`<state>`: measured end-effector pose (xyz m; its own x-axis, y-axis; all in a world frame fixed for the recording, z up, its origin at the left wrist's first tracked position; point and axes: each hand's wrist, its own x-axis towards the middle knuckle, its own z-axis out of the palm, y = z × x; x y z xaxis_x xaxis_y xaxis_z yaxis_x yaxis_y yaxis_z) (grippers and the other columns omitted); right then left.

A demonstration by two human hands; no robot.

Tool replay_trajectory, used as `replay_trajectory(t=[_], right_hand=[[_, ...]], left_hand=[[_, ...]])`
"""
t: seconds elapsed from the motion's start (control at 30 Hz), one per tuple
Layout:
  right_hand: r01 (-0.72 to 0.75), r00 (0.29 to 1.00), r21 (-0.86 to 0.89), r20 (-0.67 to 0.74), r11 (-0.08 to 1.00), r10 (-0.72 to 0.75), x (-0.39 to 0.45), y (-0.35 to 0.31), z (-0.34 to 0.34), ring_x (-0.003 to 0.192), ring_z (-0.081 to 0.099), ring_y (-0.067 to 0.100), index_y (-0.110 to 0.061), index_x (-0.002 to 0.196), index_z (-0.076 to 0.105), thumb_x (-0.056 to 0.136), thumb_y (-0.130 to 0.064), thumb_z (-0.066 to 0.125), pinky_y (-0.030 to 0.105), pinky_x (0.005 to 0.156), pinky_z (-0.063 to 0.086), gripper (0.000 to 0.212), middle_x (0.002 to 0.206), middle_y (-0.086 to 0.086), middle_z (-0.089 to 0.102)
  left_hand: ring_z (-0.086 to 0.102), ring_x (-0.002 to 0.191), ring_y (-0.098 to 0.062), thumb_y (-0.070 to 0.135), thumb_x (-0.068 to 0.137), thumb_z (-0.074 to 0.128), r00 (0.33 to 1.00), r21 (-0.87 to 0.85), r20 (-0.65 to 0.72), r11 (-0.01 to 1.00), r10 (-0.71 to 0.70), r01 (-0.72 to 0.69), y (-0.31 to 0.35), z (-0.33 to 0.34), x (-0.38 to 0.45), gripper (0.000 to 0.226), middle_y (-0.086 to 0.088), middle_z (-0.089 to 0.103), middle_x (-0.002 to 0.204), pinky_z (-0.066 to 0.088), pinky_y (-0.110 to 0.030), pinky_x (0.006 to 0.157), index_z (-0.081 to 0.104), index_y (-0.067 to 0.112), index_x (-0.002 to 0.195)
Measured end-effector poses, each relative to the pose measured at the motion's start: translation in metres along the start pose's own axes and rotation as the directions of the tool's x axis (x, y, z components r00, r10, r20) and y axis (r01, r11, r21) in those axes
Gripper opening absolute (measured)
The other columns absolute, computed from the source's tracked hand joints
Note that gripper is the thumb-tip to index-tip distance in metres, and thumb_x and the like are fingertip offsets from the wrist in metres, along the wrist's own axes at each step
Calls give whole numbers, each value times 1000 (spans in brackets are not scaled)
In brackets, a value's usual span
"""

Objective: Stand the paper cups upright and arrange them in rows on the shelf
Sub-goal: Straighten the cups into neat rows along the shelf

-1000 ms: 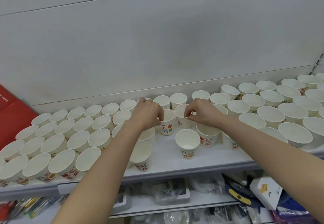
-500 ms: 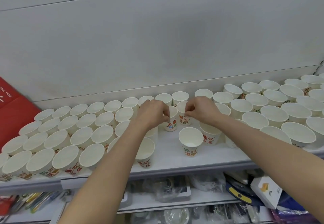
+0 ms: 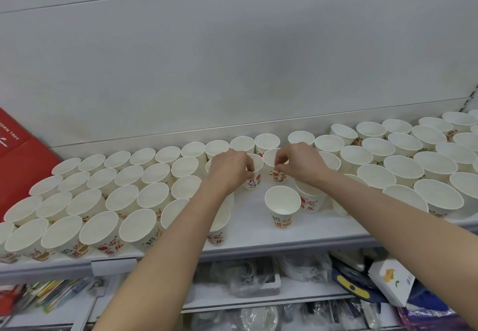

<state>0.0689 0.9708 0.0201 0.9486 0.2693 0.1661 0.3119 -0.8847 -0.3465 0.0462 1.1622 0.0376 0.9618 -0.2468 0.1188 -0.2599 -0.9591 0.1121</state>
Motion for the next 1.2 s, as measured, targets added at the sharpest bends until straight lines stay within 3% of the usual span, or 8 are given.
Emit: replay_trajectory(t=[0.17,0.27,0.4,0.5,0.63,0.93,1.07,1.2], right_hand=[[22,997,124,-81,992,-12,-10,3,-13,91,61,14,-24,92,73,82,-30,70,36,78,49,12,93,-8,72],[-2,986,188,-165,982,34,-26,13,-33,85,59,9,-23,87,75,81,-24,72,34,79,48,7,87,-8,72],[-27,986,220,-155,975,62,-60,30,-48,75,58,0,-24,79,75,79,-21,73,10,68,40,3,75,-14,69],[-52,991,201,-113,978,76,-79,36,-51,78,57,0,-26,81,75,77,-27,77,7,68,37,4,75,-19,67],[-30,996,120,-83,992,40,-92,36,-40,85,55,8,-32,82,74,70,-39,80,28,75,43,15,81,-16,70],[-34,998,-42,-63,999,31,-90,4,-24,92,51,12,-31,84,72,79,-39,72,32,90,32,10,83,-15,67],[-76,990,82,-111,994,85,-94,2,-21,86,52,15,-27,84,75,79,-23,74,30,77,38,7,79,-8,60],[12,997,153,-81,988,1,-92,1,-13,91,50,15,-24,80,75,76,-18,77,38,77,46,8,87,-7,69]], left_hand=[[59,102,-17,41,84,68,996,-137,-87,990,24,-36,4,-7,-11,22,6,68,108,40,-28,71,71,31,104],[56,94,-10,42,80,73,972,-293,-192,937,139,-192,13,-13,-31,15,14,66,93,43,-29,75,73,33,91],[50,90,-10,56,70,75,913,-244,34,890,405,-386,26,-6,-53,31,16,67,96,40,-31,78,73,36,94],[50,91,-11,51,78,72,921,-111,13,916,389,-386,27,1,-56,21,14,70,92,38,-31,80,74,34,90],[50,92,-12,48,82,69,952,-19,-19,951,307,-307,15,2,-61,17,12,70,92,34,-28,78,75,35,92],[49,94,-19,42,86,66,985,6,-85,989,147,-147,14,3,-57,16,3,70,93,29,-31,77,75,34,95],[52,102,-19,42,82,71,985,-50,-76,986,155,-159,6,3,-55,23,7,69,108,35,-34,87,72,34,103],[53,94,-16,38,85,69,983,-9,-56,984,175,-176,-4,0,-53,11,10,71,100,33,-30,82,73,37,95]])
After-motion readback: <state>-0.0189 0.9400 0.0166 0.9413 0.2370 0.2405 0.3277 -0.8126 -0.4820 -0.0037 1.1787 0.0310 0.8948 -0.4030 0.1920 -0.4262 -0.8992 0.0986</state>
